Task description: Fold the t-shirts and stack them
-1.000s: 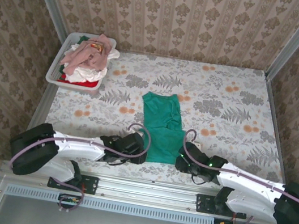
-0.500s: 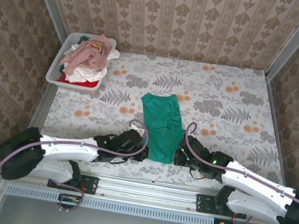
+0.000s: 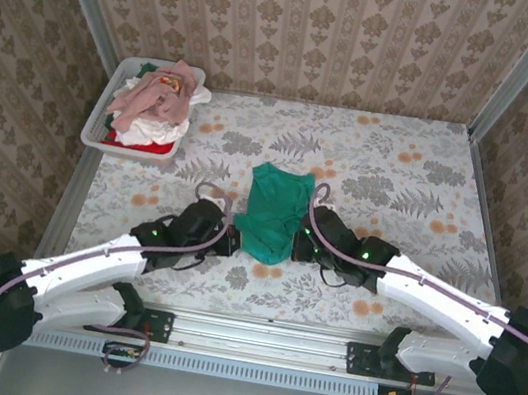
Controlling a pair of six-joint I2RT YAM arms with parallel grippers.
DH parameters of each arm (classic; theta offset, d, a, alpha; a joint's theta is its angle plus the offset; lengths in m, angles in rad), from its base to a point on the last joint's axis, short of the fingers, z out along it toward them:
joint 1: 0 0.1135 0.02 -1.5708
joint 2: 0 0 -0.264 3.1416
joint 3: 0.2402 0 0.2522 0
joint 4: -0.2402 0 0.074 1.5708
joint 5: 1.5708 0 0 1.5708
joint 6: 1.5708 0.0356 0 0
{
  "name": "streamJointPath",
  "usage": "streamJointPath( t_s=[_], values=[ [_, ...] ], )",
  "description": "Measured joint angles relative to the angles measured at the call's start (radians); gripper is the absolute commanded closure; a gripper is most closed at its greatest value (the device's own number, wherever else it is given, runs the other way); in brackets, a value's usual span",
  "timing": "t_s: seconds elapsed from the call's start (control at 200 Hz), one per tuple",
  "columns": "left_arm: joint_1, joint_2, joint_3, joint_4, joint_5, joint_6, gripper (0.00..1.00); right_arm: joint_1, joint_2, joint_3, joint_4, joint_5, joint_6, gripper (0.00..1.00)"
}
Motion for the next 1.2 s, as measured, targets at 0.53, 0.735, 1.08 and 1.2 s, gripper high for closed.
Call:
streamJointPath(
  t_s=[0.53,0.735,1.08,1.2],
  values=[
    [0.29,0.298,0.422,-0.12,0.147,0.22,1.0,-0.218,0.194,0.234,0.053,-0.039,-0.122,0.97],
    [0.333,0.418,0.516,-0.145,0.183,0.258,1.0,-0.251,0.259,0.262,0.063,-0.081,-0.126,0.97],
    [0.404,0.657,0.732,-0.15,0.23,0.274,1.0,-0.364,0.449,0.388,0.062,-0.139,-0.126,0.98],
    [0.437,0.803,0.869,-0.158,0.258,0.274,1.0,-0.414,0.538,0.41,0.071,-0.164,-0.126,0.98]
  ],
)
